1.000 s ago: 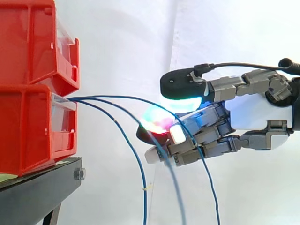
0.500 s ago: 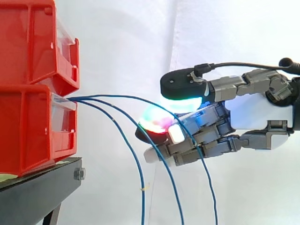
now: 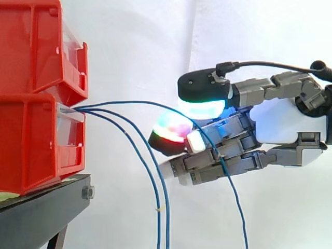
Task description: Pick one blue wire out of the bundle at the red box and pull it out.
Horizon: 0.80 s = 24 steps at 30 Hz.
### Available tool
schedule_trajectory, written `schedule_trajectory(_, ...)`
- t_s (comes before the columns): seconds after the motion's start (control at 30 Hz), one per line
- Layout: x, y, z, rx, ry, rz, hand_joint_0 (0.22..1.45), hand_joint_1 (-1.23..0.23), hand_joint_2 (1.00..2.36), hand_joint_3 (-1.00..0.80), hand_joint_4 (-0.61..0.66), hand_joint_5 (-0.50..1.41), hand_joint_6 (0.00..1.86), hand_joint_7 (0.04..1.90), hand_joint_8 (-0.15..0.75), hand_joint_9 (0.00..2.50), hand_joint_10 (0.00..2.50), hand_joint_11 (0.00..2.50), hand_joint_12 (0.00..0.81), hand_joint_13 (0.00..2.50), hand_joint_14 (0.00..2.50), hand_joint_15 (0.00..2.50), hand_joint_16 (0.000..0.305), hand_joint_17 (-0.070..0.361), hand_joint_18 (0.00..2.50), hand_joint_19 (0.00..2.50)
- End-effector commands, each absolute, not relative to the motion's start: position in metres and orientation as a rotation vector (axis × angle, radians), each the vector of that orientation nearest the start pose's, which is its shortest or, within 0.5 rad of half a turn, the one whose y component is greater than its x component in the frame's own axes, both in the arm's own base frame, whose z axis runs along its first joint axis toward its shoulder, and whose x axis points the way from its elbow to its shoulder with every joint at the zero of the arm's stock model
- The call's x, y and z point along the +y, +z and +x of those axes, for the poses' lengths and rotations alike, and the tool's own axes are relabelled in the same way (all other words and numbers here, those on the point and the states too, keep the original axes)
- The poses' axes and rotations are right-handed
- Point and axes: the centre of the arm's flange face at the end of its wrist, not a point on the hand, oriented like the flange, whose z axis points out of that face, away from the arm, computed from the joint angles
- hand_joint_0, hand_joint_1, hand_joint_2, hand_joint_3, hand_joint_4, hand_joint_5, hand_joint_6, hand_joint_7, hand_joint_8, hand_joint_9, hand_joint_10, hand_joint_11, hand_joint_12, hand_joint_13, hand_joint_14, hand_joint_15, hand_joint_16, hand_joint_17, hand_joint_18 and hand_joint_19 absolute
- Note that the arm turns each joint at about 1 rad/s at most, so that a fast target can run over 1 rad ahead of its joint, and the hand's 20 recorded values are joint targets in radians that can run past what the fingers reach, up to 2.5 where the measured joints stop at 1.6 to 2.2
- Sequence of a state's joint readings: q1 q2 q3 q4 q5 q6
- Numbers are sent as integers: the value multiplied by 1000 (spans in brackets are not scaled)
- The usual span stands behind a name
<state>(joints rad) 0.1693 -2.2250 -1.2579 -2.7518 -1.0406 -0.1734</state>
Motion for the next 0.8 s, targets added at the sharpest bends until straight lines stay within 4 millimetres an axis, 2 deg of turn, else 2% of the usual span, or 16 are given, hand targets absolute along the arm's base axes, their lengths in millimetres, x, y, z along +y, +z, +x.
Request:
schedule_trajectory(0.0, -55, 273, 741, 987, 906, 1258, 587, -784, 1006, 59, 242, -114, 832, 944, 335, 1062, 25, 682, 461, 366, 10, 225, 77, 174, 254, 346)
schedule_trajectory(0.07, -54, 273, 741, 988, 940, 1264, 586, -769, 1001, 71, 247, -110, 836, 941, 339, 1083, 25, 689, 469, 382, 11, 230, 79, 178, 273, 341)
schedule_trajectory(0.13, -53, 274, 741, 983, 966, 1274, 519, -702, 1230, 6, 265, -104, 839, 961, 345, 1116, 22, 668, 487, 408, 9, 234, 83, 187, 300, 352)
schedule_trajectory(0.33, -53, 273, 741, 980, 976, 1287, 460, -595, 1451, -74, 276, -100, 842, 977, 351, 1156, 24, 658, 496, 431, 9, 241, 86, 194, 313, 369)
schedule_trajectory(0.43, -53, 271, 740, 989, 969, 1292, 459, -573, 1442, -77, 274, -99, 843, 970, 349, 1156, 22, 668, 496, 431, 9, 241, 86, 193, 309, 371)
schedule_trajectory(0.63, -53, 270, 739, 1000, 960, 1298, 446, -541, 1506, -128, 278, -99, 841, 952, 354, 1149, 22, 647, 500, 434, 9, 245, 86, 194, 312, 370)
schedule_trajectory(0.77, -53, 270, 739, 1003, 957, 1297, 470, -522, 1372, -141, 268, -99, 828, 920, 350, 1142, 23, 636, 497, 429, 10, 247, 86, 192, 302, 380)
